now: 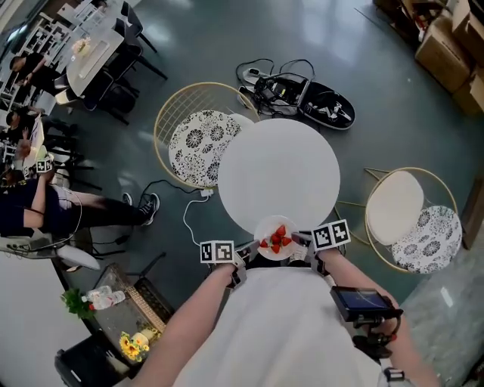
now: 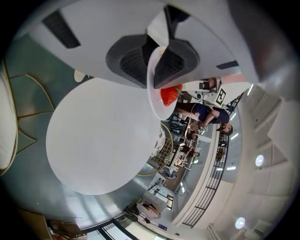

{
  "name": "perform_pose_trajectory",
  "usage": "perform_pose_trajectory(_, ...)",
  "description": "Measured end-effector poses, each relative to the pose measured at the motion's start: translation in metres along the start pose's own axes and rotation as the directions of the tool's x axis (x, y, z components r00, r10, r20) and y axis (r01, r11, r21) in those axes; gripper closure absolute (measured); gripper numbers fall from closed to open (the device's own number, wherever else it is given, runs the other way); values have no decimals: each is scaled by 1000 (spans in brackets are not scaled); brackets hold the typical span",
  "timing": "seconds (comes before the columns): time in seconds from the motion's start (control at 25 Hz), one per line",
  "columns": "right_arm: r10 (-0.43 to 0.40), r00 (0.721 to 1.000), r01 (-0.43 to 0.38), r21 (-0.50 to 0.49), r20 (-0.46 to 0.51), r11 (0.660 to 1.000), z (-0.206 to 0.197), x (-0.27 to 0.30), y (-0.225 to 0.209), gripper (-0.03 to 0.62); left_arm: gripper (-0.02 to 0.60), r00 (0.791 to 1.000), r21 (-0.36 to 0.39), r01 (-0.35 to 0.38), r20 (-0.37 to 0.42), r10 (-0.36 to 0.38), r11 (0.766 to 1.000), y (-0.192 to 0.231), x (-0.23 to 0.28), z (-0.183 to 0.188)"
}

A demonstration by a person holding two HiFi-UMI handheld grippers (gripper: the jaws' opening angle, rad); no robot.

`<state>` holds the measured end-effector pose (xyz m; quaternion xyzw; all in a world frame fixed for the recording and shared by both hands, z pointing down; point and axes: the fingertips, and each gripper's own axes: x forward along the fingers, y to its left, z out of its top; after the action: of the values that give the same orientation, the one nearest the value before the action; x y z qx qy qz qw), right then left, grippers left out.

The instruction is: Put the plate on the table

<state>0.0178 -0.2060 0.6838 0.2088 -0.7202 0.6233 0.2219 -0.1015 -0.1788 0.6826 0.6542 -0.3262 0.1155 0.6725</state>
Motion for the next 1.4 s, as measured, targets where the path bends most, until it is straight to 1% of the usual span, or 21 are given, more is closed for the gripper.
perform_pose_trajectory(0.12, -40, 999, 40, 56, 14, 998, 8, 5, -20, 558, 566, 996, 29, -12, -92, 14, 1000, 13, 22, 14)
perform_pose_trajectory(0.2, -68, 998, 67, 81, 12, 994, 16, 8, -33, 557, 566, 992, 46, -17, -127, 23, 999, 16, 36, 24)
perform_pose_trajectory(0.28, -81, 997, 80, 90, 6, 993, 25, 11, -42, 557, 566, 990, 46, -18, -140, 24, 999, 19, 44, 32)
perform_pose_trajectory(0.4, -80, 997, 79, 103, 9, 992, 36, 23, -42, 557, 566, 986, 44, -25, -165, 32, 999, 30, 44, 45)
perform_pose_trajectory(0.6, -110, 992, 116, 100, -58, 988, 42, 34, -51, 557, 566, 981, 8, -16, -193, 18, 1000, 41, 51, 54)
perform_pose_trajectory(0.76, -125, 988, 134, 108, -85, 985, 53, 49, -61, 557, 566, 981, -4, -56, -186, 54, 998, 53, 55, 68)
perform_pose_trajectory(0.88, -135, 988, 142, 91, -77, 986, 76, 53, -68, 557, 566, 982, 7, -76, -171, 76, 997, 56, 65, 89)
perform_pose_trajectory(1.0, -153, 987, 156, 57, -56, 986, 107, 54, -73, 557, 566, 983, 28, -88, -157, 91, 996, 55, 74, 117)
perform_pose_trajectory(1.08, -168, 985, 170, 36, -46, 985, 127, 57, -76, 557, 566, 981, 54, -107, -155, 114, 993, 55, 80, 136)
perform_pose_trajectory(1.16, -188, 981, 189, 16, -42, 982, 145, 61, -80, 556, 565, 974, 97, -137, -166, 152, 986, 58, 86, 153)
perform_pose_trajectory(1.28, -237, 971, 236, -29, -40, 971, 167, 65, -85, 553, 557, 957, 167, -193, -186, 224, 967, 62, 95, 172)
perform_pose_trajectory(1.4, -276, 961, 274, -59, -30, 960, 184, 66, -90, 546, 555, 948, 205, -220, -186, 258, 954, 61, 102, 187)
